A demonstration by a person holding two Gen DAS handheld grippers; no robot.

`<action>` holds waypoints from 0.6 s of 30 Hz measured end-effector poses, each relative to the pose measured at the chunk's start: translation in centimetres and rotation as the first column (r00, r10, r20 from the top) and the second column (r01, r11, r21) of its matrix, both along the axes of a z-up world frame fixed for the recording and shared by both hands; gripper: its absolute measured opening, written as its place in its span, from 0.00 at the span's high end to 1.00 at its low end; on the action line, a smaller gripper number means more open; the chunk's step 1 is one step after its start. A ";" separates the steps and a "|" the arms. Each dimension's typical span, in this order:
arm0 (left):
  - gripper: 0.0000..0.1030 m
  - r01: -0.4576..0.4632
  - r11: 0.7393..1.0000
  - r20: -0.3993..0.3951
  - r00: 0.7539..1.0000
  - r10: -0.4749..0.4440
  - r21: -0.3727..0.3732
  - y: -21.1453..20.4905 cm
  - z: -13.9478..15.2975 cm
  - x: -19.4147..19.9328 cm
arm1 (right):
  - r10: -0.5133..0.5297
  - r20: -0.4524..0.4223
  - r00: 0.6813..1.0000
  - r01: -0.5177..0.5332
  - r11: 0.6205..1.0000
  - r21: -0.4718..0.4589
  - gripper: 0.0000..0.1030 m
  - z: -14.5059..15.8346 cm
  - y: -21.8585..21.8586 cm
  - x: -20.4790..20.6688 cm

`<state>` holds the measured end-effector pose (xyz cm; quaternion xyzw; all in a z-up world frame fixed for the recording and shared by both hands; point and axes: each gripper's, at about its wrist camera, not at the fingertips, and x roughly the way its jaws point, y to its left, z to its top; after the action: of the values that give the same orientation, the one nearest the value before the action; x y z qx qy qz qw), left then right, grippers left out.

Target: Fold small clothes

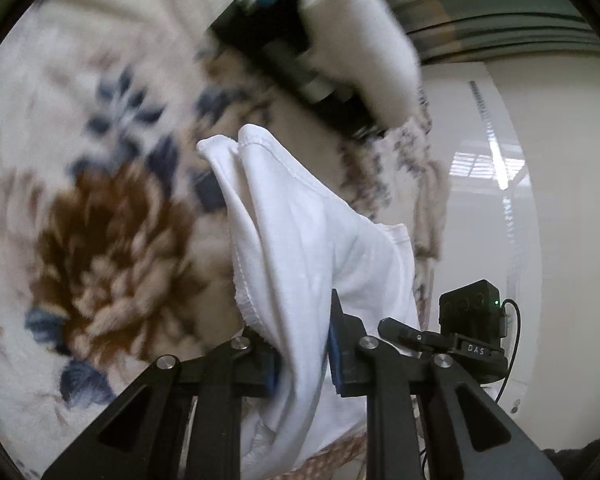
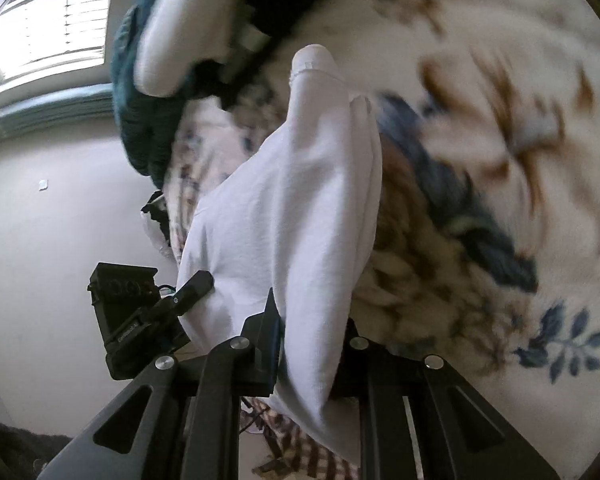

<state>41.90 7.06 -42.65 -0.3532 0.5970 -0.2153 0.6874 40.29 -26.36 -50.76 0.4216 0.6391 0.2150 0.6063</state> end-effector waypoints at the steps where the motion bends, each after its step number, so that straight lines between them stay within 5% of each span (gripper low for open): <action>1: 0.84 0.000 1.000 0.021 1.000 0.000 0.000 -0.3 1.8 1.2 | 0.005 0.022 1.000 -0.005 1.000 -0.003 0.84 1.9 -0.2 1.2; 6: 0.84 -0.007 1.000 0.108 0.994 0.008 -0.008 -1.5 8.4 8.6 | 0.008 0.110 0.994 -0.005 1.000 -0.025 0.84 8.7 -1.1 7.3; 10: 0.84 -0.028 1.000 0.179 0.984 0.026 0.006 -2.4 11.4 16.6 | -0.001 0.195 0.981 0.013 0.998 -0.058 0.84 13.1 -1.6 16.7; 18: 0.83 -0.038 0.995 0.212 0.977 0.018 0.090 -2.6 8.1 31.6 | 0.032 0.245 0.969 -0.001 0.992 -0.127 0.84 12.2 -1.3 33.7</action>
<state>73.46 4.44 -34.60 -0.3042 0.5252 -0.2135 0.7656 73.95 -27.61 -38.55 0.3473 0.5746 0.2299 0.7045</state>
